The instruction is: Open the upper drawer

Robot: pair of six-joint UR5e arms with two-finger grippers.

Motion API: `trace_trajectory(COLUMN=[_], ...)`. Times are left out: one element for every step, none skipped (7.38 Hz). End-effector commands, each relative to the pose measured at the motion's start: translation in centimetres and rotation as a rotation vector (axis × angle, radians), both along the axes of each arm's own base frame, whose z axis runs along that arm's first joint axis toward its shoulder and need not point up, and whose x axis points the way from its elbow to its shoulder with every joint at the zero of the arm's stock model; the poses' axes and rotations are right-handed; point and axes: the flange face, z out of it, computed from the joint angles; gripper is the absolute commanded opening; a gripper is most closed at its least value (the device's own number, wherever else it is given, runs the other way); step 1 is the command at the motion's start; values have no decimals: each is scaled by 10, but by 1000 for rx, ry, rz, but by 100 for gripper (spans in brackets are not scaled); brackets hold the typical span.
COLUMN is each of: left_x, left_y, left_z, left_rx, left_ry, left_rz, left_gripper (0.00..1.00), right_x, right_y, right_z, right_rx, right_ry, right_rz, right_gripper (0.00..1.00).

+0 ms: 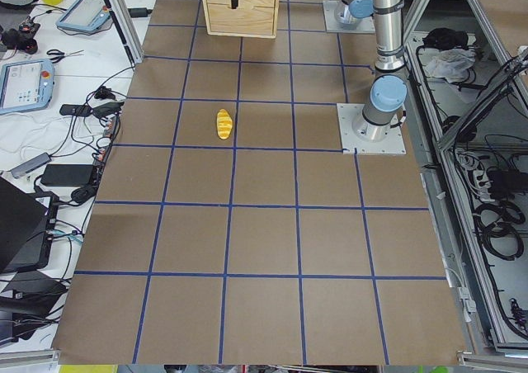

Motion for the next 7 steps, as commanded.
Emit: trace_trajectory(left_x=[-4,-11,-13,-14,-14,-15,-14], left_y=[2,6,7,7,7,7,5], left_z=[-3,-4,-7,-8,-7,-9,-17], left_rx=[8,9,14,16,14,16,25], left_ry=[-1,3,1,1,1,0,-10], left_rz=[-3,-14,-16,-18,-18,-20,-18], left_gripper=[100,100,100,100,100,100,100], right_x=[0,0,0,0,0,0,0], right_y=[0,0,0,0,0,0,0], right_z=[0,0,0,0,0,0,0], right_rx=[0,0,0,0,0,0,0], right_ry=[1,0,0,0,1,1,0], right_rz=[0,0,0,0,0,0,0], right_gripper=[100,100,100,100,100,100,100])
